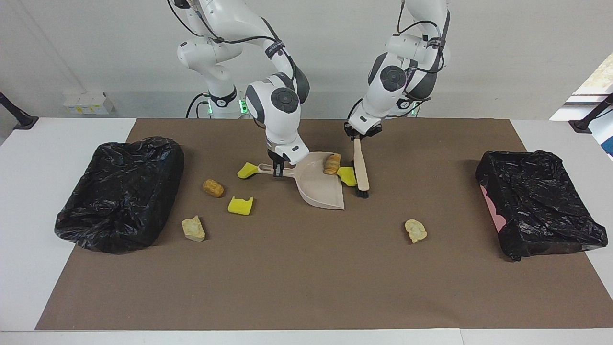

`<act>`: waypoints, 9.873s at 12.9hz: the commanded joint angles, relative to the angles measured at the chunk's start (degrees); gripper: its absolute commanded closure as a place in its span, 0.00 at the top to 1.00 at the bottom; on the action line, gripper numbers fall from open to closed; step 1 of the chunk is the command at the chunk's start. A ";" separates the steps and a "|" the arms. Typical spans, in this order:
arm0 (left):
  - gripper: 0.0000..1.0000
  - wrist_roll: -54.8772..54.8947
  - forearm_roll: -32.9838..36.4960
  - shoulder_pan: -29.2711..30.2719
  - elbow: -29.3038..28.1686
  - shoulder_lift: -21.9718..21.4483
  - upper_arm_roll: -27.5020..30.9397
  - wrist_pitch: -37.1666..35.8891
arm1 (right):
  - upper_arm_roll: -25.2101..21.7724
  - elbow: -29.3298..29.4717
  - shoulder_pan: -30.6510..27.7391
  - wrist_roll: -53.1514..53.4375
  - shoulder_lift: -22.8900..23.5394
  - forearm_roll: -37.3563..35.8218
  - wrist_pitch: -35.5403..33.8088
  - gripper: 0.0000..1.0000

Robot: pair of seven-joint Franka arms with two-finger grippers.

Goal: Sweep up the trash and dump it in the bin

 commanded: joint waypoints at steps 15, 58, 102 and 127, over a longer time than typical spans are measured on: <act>0.00 11.52 17.37 18.83 19.44 9.81 1.40 -3.38 | 0.23 4.48 -1.28 -0.46 1.15 -0.80 -4.94 0.00; 0.00 -5.49 2.35 -1.17 11.91 2.72 0.70 -9.62 | 0.49 7.19 -14.10 -20.39 0.53 2.63 -4.06 0.00; 1.00 23.85 16.77 31.41 46.61 5.52 -10.20 -30.70 | -0.38 12.93 -56.75 -47.06 -6.58 -31.72 -3.27 0.00; 1.00 33.17 16.77 27.55 56.02 7.89 5.89 -40.99 | 1.29 9.57 -41.72 -34.57 -16.69 -34.14 -17.16 0.00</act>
